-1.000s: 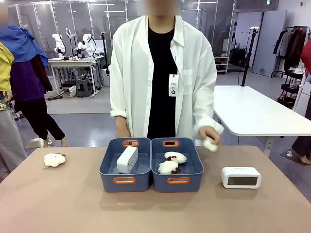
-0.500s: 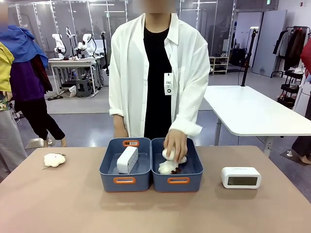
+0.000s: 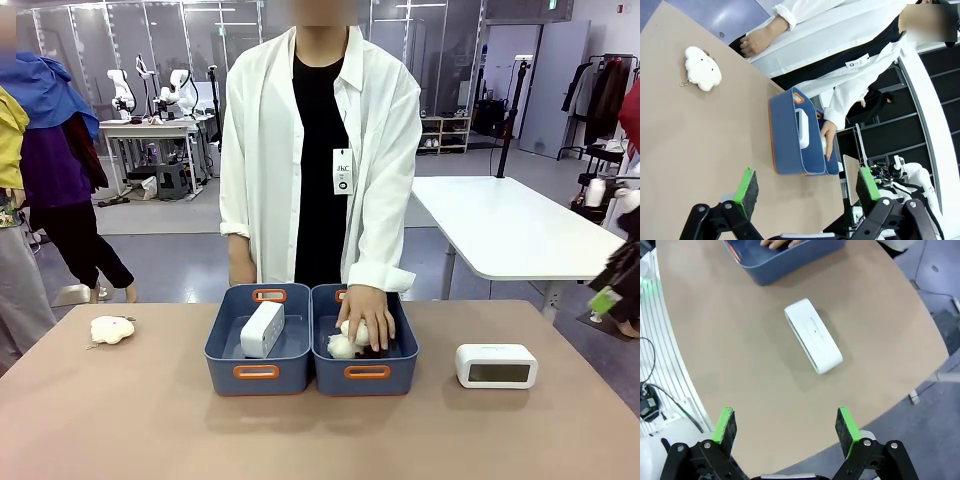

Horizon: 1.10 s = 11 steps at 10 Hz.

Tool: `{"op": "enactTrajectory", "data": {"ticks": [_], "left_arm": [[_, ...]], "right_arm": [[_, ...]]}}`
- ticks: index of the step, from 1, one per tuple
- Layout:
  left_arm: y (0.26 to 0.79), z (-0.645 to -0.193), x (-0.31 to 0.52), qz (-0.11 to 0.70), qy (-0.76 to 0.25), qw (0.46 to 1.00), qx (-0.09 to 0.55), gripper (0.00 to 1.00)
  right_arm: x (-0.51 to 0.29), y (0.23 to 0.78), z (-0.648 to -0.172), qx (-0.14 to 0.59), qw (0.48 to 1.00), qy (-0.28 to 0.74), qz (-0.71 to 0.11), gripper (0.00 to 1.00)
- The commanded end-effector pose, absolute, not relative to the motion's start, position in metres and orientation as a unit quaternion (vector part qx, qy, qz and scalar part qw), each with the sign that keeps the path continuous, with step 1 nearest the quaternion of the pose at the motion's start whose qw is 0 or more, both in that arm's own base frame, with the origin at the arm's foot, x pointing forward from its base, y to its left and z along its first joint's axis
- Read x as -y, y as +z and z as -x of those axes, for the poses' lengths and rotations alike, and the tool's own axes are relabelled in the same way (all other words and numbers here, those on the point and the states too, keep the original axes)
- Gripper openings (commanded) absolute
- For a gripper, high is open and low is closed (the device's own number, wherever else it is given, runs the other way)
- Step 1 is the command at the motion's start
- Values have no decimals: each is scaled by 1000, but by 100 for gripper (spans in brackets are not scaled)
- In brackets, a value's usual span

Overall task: Sort the digital clocks into the basket.
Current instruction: Pick up the Digital clock from the table and place it into the empty Plastic storage basket.

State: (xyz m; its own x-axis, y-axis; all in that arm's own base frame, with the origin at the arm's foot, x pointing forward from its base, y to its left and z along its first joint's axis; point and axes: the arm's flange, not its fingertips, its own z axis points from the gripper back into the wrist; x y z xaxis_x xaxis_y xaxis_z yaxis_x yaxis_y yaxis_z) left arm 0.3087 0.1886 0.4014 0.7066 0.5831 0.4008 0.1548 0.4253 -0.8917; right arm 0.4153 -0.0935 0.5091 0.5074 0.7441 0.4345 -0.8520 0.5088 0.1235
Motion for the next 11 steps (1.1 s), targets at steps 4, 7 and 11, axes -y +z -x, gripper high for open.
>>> {"op": "enactTrajectory", "data": {"ticks": [4,7,11], "left_arm": [[406,-306,-189,524,142,762,352,100],[406,-306,-189,524,142,762,352,100],[406,-306,-189,524,142,762,352,100]], "right_arm": [[81,500,-424,156,847,481,-165,100],[66,484,-442,156,758,610,-169,100],[5,441,-488,126,702,691,-116,100]]}}
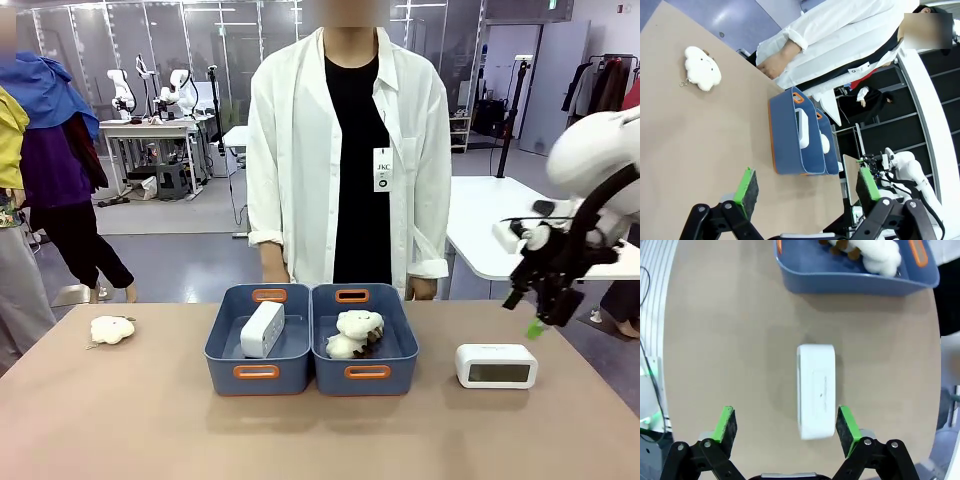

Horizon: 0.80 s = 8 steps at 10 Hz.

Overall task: Sort the digital clocks into the basket.
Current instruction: Pick up the Digital clock from the table and place it into the empty Plastic storage basket.

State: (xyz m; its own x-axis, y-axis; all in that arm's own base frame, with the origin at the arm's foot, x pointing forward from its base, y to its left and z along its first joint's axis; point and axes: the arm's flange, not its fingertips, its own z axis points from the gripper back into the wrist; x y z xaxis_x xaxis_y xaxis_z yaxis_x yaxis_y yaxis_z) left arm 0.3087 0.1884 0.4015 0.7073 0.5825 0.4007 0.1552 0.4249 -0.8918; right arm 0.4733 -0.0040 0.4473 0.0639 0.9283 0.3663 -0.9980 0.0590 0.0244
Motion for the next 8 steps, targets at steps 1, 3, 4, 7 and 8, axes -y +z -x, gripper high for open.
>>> {"op": "enactTrajectory", "data": {"ticks": [1,3,4,7,8], "left_arm": [[406,-306,-189,524,142,762,352,100],[406,-306,-189,524,142,762,352,100],[406,-306,-189,524,142,762,352,100],[406,-306,-189,524,142,762,352,100],[406,-306,-189,524,142,762,352,100]], "right_arm": [[-6,429,-495,102,708,692,-94,100],[-22,400,-504,75,704,697,-108,100],[-26,389,-507,68,703,700,-106,100],[-37,347,-510,35,694,715,-74,100],[-39,335,-508,32,690,720,-71,100]]}}
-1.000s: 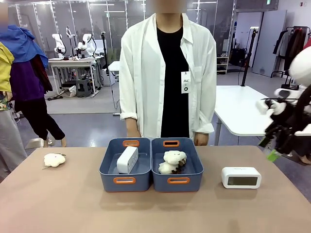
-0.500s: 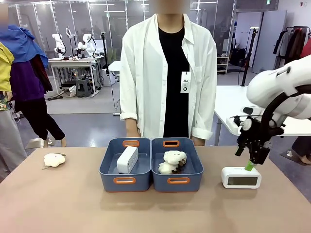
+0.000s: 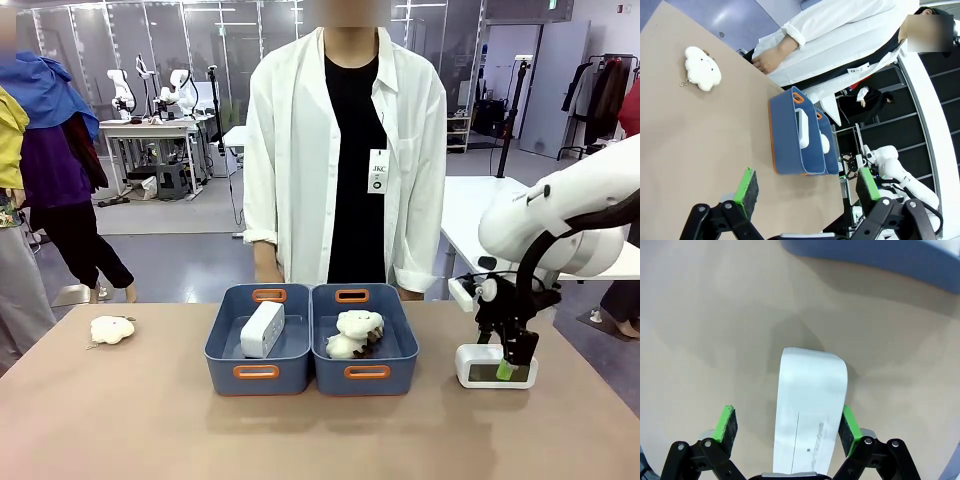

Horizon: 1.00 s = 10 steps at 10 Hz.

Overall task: Sort the digital clocks into the basket.
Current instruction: Pick up the Digital clock from the table and place it into the empty Plastic storage basket.

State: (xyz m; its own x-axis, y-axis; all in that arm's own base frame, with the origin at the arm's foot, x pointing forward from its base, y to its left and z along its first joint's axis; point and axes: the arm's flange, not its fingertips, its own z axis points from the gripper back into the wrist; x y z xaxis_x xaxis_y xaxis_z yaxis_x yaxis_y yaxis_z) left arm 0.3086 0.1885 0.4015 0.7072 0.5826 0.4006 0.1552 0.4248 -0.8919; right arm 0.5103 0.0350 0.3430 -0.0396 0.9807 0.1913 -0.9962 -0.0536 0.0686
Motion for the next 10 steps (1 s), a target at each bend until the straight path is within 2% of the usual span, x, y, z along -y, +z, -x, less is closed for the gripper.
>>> {"op": "enactTrajectory", "data": {"ticks": [1,3,4,5,6,8,9,10], "left_arm": [[406,-306,-189,524,142,762,352,100],[406,-306,-189,524,142,762,352,100],[406,-306,-189,524,142,762,352,100],[406,-306,-189,524,142,762,352,100],[406,-306,-189,524,142,762,352,100],[406,-306,-189,524,142,762,352,100],[406,-306,-189,524,142,762,352,100],[406,-306,-189,524,142,762,352,100]], "right_arm": [[-37,326,-508,26,695,716,-69,100],[-37,316,-503,17,699,712,-61,100],[-37,317,-502,17,701,711,-54,44],[-39,317,-501,17,701,711,-52,40],[-41,316,-501,14,700,712,-47,0],[-45,318,-500,5,702,711,-39,0],[-45,319,-501,6,704,709,-36,13],[-44,322,-503,3,708,705,-34,4]]}}
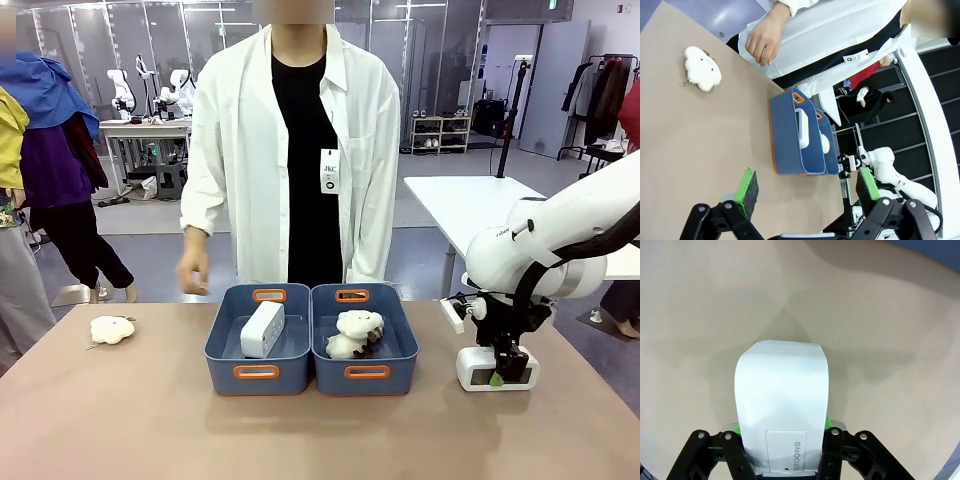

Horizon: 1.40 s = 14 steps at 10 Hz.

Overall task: Sort the digital clocks into the basket.
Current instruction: Pick up the Digital clock from the table and place it into the empty Plastic storage basket.

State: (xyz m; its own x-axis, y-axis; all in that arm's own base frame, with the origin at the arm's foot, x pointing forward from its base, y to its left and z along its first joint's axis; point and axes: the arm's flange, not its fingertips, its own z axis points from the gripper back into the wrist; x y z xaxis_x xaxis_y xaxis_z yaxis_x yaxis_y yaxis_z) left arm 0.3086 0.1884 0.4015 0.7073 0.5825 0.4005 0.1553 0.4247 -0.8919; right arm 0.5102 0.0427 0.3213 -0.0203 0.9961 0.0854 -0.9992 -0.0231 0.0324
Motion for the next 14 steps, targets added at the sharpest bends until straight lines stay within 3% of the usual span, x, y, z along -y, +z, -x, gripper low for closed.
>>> {"op": "enactTrajectory", "data": {"ticks": [1,5,8,14], "left_arm": [[406,-306,-189,524,142,762,352,100],[406,-306,-189,524,142,762,352,100],[406,-306,-189,524,142,762,352,100],[406,-306,-189,524,142,762,352,100]], "right_arm": [[-41,330,-502,-1,711,702,-31,0],[5,444,-494,57,760,644,-64,0],[-7,486,-506,80,775,624,-67,0],[-192,582,-569,188,735,647,-72,0]]}}
